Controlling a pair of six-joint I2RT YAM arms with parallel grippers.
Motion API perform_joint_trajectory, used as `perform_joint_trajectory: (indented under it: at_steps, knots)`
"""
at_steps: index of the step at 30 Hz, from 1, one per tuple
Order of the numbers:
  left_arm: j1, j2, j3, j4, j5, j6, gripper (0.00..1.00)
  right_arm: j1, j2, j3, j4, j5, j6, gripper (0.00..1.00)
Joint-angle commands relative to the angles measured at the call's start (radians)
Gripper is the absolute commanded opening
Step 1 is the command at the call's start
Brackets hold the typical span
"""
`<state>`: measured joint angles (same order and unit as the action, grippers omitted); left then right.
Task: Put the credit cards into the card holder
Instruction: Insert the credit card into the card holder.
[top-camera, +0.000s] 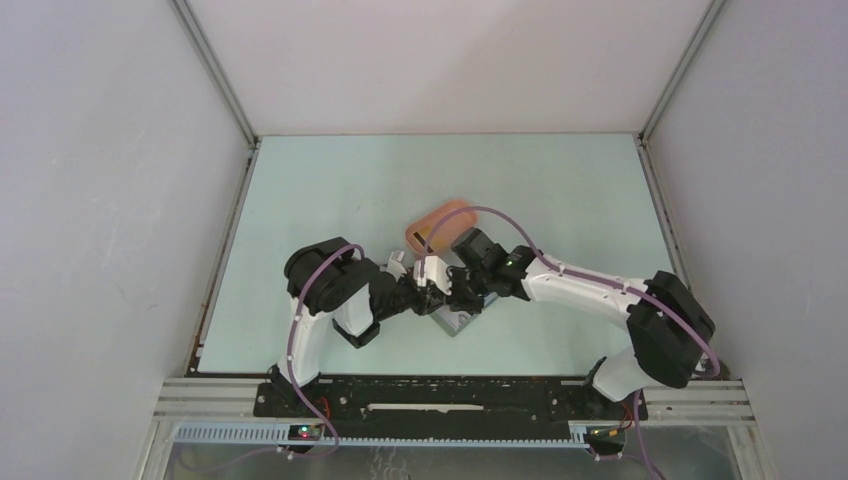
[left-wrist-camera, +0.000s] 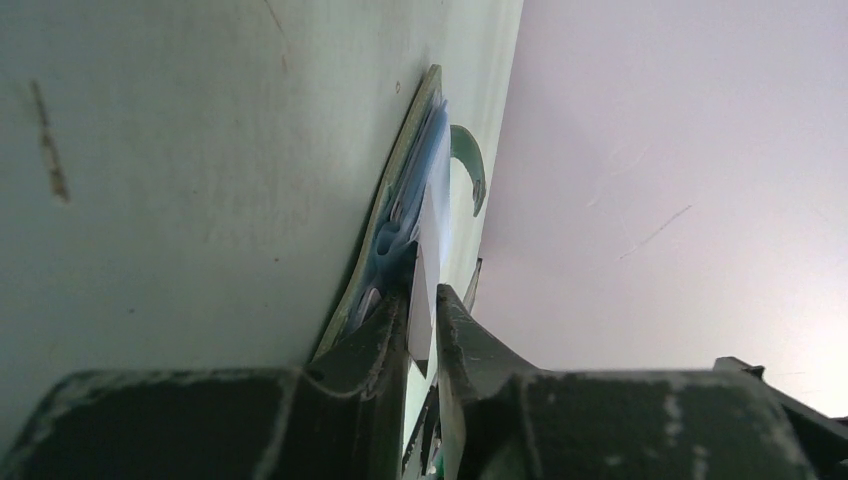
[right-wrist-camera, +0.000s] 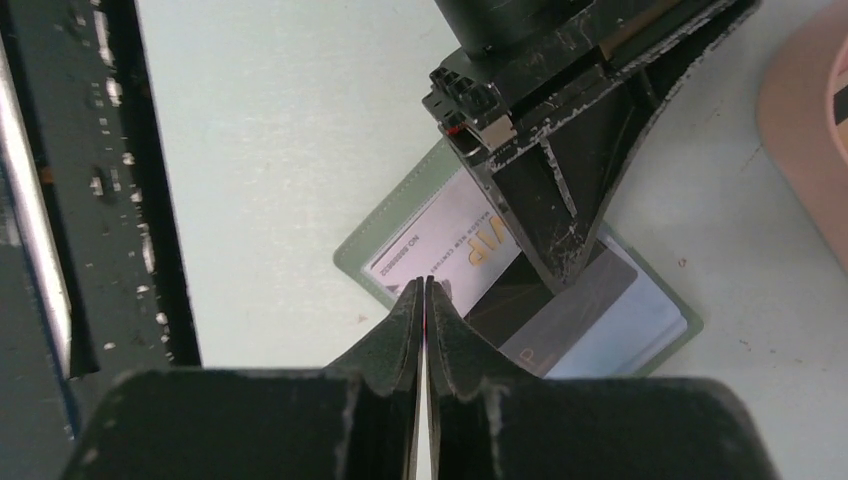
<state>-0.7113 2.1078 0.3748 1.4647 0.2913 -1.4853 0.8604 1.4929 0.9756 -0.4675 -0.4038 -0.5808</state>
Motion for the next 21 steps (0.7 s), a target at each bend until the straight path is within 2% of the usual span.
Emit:
perform_joint_trajectory:
  at_steps: [1,7,21]
  knots:
    - [-0.006,0.013,0.021,0.028,-0.008,0.018,0.21,0.066,0.054,-0.009,0.082,0.124,-0.037,0.08]
    - [-0.002,0.013,0.021,0.028,-0.004,0.02,0.21,0.106,0.128,-0.012,0.115,0.205,-0.047,0.08]
    - [0.002,0.016,0.025,0.028,0.003,0.021,0.24,0.112,0.167,-0.023,0.161,0.35,-0.068,0.08]
